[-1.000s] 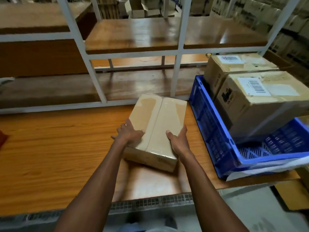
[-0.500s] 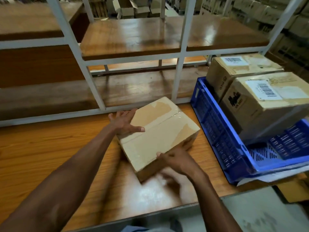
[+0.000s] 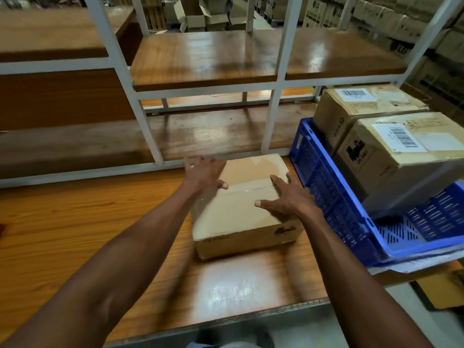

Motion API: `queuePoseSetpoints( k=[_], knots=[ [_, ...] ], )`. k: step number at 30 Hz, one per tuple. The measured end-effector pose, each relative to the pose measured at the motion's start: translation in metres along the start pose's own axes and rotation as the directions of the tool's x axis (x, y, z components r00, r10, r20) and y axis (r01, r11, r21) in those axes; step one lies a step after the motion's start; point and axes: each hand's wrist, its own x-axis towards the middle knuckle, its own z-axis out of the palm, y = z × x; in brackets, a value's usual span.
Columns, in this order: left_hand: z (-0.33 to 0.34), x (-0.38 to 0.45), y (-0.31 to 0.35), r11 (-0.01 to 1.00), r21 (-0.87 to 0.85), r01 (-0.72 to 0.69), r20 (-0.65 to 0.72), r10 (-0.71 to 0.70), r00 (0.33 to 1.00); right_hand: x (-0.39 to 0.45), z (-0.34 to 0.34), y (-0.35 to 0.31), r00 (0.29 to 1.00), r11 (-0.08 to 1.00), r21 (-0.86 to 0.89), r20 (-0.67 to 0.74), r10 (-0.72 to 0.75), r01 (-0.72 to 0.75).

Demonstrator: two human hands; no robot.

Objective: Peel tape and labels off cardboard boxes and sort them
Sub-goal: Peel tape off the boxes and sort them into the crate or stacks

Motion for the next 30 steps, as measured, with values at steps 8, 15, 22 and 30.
queuePoseSetpoints(
  k=[8, 15, 22, 30],
  knots=[
    [0.015, -0.024, -0.004, 0.983, -0.15, 0.104, -0.088, -0.118, 0.989, -0.008, -0.008, -0.042, 0.997, 0.953, -0.304, -0.075, -0.033, 0.008],
    [0.014, -0.018, 0.008, 0.982, -0.098, 0.162, -0.098, -0.172, 0.98, 0.029, -0.031, -0.063, 0.981, 0.945, -0.288, -0.069, -0.184, 0.157],
    [-0.002, -0.017, 0.008, 0.981, -0.082, 0.173, 0.037, -0.17, 0.985, 0.051, -0.025, -0.068, 0.966, 0.927, -0.323, -0.109, -0.234, 0.188],
    [-0.003, -0.005, 0.028, 0.961, -0.069, 0.267, 0.06, -0.263, 0.963, 0.061, -0.022, -0.062, 0.938, 0.948, -0.262, -0.247, -0.244, 0.178]
  ],
)
